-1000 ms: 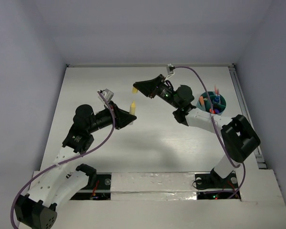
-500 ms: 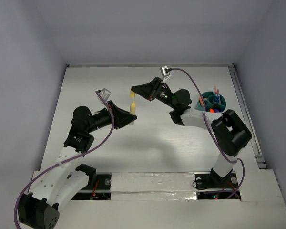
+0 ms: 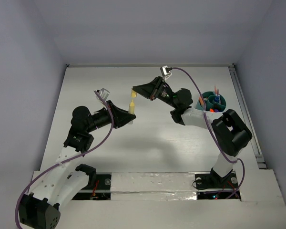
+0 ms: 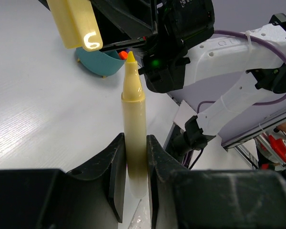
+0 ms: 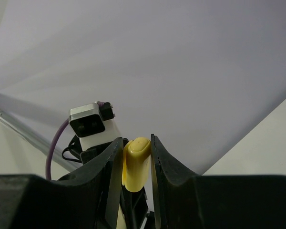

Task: Sort the stationery into containers
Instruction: Close the pen cap on the pen.

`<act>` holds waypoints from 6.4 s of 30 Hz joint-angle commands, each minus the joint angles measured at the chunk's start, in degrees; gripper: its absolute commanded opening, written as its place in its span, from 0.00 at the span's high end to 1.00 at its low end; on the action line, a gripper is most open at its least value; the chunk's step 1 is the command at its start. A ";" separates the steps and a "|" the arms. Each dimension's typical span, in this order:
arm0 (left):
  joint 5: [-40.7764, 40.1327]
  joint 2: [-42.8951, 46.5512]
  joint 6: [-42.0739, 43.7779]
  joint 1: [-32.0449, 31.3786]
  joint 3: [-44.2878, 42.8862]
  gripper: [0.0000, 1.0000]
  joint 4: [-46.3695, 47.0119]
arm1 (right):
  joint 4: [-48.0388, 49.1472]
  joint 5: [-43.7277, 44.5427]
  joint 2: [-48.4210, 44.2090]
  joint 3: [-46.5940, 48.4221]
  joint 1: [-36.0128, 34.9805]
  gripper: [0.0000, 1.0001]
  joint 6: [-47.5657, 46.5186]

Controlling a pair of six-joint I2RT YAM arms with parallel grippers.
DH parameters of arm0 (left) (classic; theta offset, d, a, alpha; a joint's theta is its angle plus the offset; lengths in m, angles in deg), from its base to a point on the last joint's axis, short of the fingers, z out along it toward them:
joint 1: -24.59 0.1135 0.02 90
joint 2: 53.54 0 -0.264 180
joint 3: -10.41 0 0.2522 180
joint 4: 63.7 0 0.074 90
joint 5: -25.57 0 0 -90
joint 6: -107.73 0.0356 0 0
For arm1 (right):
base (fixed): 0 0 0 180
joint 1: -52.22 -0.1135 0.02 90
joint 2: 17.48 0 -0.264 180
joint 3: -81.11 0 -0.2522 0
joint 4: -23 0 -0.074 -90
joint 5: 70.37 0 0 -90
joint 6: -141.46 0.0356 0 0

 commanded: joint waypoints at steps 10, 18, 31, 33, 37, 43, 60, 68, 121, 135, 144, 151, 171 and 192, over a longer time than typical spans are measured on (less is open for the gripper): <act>1.77 -0.09 -0.24 0.57 0.78 1.00 3.19 | 24.72 -1.74 0.17 1.93 0.32 1.00 3.87; 4.14 -1.67 -2.96 1.09 1.92 1.00 6.79 | 24.81 -2.97 0.26 4.21 0.32 1.00 4.84; 6.17 -1.15 -6.22 1.62 2.97 1.00 12.07 | 24.81 -3.85 0.61 3.86 0.32 1.00 4.58; 6.43 -1.15 -7.18 1.62 3.15 1.00 13.12 | 24.81 -4.38 0.88 4.12 0.32 1.00 4.75; 6.61 -1.58 -7.89 2.15 3.41 1.00 14.27 | 24.81 -5.25 0.70 4.56 0.32 1.00 4.67; 6.08 -1.41 -7.27 2.15 3.41 1.00 13.04 | 24.81 -5.52 -0.09 4.13 -0.21 1.00 4.40; 5.90 -2.11 -6.13 2.15 2.88 1.00 11.63 | 24.90 -5.61 -1.32 3.86 -0.21 1.00 4.05; 5.90 -2.20 -5.69 2.15 2.89 1.00 11.02 | 24.81 -5.69 -1.50 4.04 -0.21 1.00 4.14; 9.16 -3.34 -33.71 4.26 9.21 1.00 51.16 | 24.90 -12.90 -3.16 6.14 -3.90 1.00 1.85; 5.73 0.79 -40.85 4.26 7.19 1.00 58.23 | 24.90 -13.43 -7.83 7.55 -6.62 1.00 2.03; 7.75 0.17 -39.53 4.26 6.75 1.00 54.96 | 24.81 -14.83 -5.54 9.31 -7.68 1.00 2.73; 9.33 1.14 -37.52 4.26 6.40 1.00 49.79 | 17.97 -21.41 -4.75 9.93 -7.68 1.00 3.18; 6.08 4.30 -19.32 4.26 4.55 1.00 23.93 | -28.09 -25.12 -14.15 5.44 -7.68 1.00 -21.34; 3.53 2.11 -15.10 4.26 1.57 1.00 24.38 | -43.75 -12.29 -16.00 -4.83 -12.15 1.00 -33.22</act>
